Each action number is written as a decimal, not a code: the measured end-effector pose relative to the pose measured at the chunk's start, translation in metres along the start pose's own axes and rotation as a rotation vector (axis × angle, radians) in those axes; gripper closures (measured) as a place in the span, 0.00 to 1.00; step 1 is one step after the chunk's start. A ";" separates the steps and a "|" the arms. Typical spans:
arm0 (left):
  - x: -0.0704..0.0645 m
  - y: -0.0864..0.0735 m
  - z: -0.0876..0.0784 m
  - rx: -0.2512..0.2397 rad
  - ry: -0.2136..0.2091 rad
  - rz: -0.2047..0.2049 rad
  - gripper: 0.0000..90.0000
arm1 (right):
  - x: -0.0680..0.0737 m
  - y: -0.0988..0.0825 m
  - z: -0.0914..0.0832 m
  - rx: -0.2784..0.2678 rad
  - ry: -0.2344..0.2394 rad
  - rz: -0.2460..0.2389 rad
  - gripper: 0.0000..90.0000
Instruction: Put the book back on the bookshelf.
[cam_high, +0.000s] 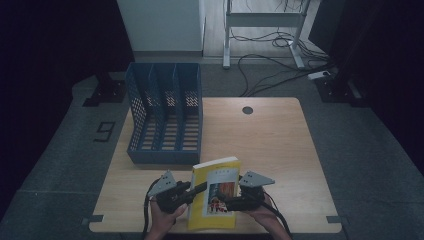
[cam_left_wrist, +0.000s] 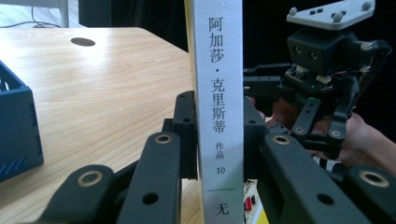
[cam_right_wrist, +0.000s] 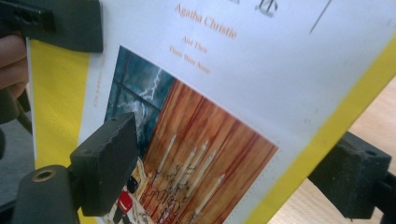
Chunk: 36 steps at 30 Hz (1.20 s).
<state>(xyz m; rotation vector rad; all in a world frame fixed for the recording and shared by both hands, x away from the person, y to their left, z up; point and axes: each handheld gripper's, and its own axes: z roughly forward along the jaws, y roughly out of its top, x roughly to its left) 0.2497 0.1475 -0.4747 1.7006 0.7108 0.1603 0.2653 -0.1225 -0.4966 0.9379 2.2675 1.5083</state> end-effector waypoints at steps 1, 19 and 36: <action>0.000 0.000 0.000 -0.001 -0.001 0.002 0.83 | 0.001 0.001 -0.001 -0.001 -0.010 -0.008 0.16; -0.003 0.000 -0.001 -0.015 -0.006 0.016 0.83 | 0.009 0.010 -0.012 -0.036 -0.063 0.002 0.20; -0.012 0.001 -0.001 -0.028 -0.005 0.073 0.83 | 0.014 0.017 -0.025 -0.110 -0.117 -0.033 0.26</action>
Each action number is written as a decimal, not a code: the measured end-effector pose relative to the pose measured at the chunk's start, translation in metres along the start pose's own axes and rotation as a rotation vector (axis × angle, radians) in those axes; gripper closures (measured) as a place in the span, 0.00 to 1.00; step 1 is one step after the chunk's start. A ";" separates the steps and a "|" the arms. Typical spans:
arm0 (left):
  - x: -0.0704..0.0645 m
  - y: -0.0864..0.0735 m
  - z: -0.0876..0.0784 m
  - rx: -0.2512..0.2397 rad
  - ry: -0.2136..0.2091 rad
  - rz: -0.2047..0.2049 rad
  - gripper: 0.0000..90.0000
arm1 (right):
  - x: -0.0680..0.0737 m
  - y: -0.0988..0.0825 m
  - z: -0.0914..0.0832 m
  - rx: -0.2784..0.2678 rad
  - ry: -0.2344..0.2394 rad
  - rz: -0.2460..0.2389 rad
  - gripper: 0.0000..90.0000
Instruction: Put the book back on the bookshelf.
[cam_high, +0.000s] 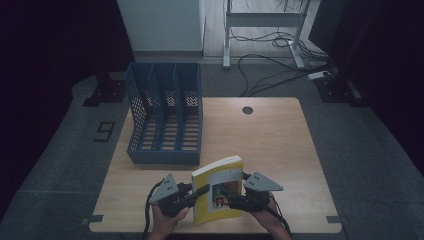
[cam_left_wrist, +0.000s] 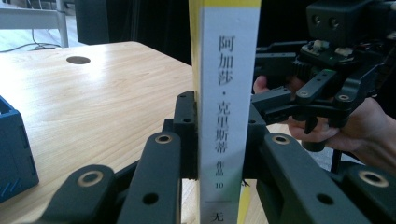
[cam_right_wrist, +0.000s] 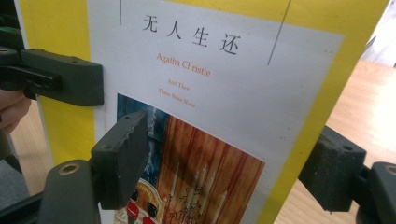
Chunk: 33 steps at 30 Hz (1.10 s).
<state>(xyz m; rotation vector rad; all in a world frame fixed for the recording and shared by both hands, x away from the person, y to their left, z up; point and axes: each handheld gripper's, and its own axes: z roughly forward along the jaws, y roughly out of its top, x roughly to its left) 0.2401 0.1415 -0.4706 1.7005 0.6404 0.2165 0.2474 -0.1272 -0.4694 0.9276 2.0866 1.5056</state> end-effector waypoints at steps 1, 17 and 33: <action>0.000 0.000 0.000 0.001 0.000 -0.001 0.83 | 0.001 0.001 -0.001 -0.003 -0.004 -0.010 0.26; 0.003 0.000 0.000 0.005 -0.013 -0.022 0.83 | 0.005 0.004 -0.004 -0.028 -0.026 -0.047 0.27; 0.001 0.000 0.001 -0.002 -0.012 -0.018 0.83 | 0.003 0.003 -0.004 -0.028 -0.031 -0.045 0.29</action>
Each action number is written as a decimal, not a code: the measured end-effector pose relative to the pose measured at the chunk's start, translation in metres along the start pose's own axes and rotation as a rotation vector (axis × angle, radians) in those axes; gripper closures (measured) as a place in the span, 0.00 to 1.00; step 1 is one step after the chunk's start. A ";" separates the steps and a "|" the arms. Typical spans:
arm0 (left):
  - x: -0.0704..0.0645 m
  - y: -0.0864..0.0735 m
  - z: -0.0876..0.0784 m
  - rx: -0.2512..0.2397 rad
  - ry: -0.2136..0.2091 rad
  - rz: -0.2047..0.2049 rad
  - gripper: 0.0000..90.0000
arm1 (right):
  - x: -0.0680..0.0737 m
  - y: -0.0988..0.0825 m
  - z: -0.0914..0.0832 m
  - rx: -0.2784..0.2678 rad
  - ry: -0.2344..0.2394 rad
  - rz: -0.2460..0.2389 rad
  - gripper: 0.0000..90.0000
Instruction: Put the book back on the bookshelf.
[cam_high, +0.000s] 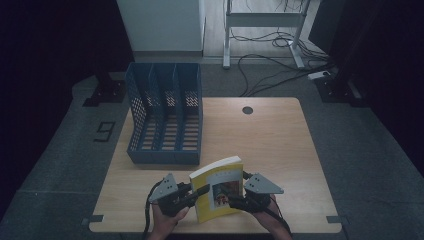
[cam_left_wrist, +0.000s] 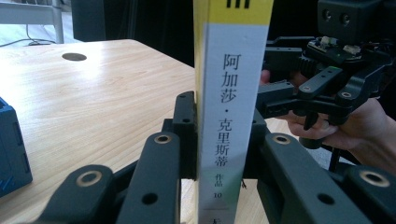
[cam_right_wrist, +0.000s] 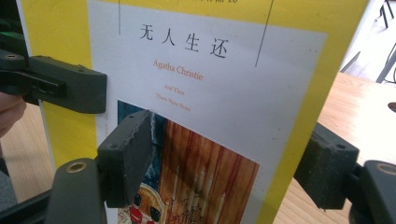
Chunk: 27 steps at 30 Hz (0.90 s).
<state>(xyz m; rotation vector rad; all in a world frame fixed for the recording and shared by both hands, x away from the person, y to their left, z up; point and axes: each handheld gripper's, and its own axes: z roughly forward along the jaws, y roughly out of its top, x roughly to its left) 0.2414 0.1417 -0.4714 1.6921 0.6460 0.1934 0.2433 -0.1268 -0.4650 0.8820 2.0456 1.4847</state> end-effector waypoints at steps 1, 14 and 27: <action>0.000 0.000 0.000 0.000 0.000 0.001 0.83 | 0.000 0.000 0.000 0.000 -0.001 0.001 0.29; 0.001 0.001 0.000 0.006 -0.006 -0.006 0.83 | 0.001 0.000 0.000 -0.002 -0.009 -0.007 0.29; 0.002 0.001 0.000 0.003 -0.008 -0.011 0.83 | 0.001 -0.001 0.001 -0.008 -0.014 -0.003 0.29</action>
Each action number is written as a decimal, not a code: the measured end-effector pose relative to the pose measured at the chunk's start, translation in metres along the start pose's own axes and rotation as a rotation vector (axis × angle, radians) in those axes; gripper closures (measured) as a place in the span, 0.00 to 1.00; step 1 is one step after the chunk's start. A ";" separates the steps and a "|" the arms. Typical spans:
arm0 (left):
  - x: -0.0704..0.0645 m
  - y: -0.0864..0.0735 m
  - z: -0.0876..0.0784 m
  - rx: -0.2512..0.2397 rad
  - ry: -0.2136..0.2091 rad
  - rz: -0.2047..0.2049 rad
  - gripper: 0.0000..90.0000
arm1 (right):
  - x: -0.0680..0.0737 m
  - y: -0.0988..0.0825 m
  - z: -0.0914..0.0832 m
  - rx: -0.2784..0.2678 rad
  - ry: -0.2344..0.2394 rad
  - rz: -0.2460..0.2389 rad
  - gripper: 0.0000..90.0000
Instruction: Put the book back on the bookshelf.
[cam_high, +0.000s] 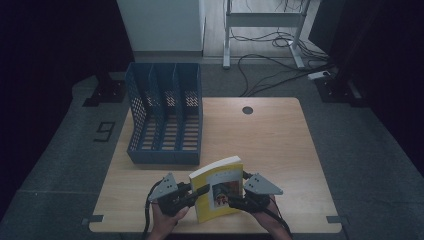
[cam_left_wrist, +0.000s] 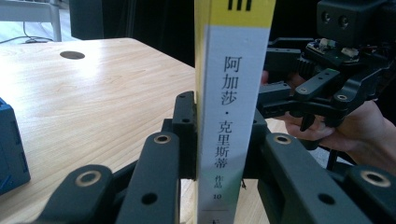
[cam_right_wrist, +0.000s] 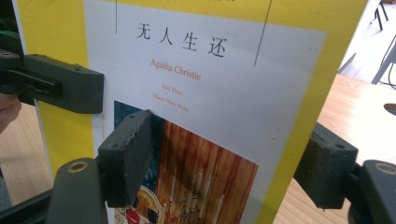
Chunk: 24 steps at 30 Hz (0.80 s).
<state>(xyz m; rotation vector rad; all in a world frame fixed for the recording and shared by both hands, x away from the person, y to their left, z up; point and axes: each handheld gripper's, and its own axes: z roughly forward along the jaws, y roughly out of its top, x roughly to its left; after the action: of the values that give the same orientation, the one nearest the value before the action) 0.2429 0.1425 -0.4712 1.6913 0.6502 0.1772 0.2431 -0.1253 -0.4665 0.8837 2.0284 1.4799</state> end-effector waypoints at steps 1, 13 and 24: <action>0.000 0.000 0.000 0.001 0.000 -0.002 0.83 | 0.000 0.000 0.000 -0.001 -0.002 0.000 0.29; 0.003 -0.002 -0.001 -0.008 0.003 -0.047 0.81 | 0.006 -0.002 0.001 -0.026 -0.032 -0.027 0.32; 0.002 -0.001 -0.001 -0.005 0.009 -0.049 0.80 | 0.007 -0.003 0.001 -0.030 -0.042 -0.024 0.32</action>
<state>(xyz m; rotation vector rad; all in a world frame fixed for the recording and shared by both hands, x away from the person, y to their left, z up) 0.2440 0.1446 -0.4726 1.6692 0.6962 0.1513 0.2384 -0.1197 -0.4693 0.8688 1.9750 1.4625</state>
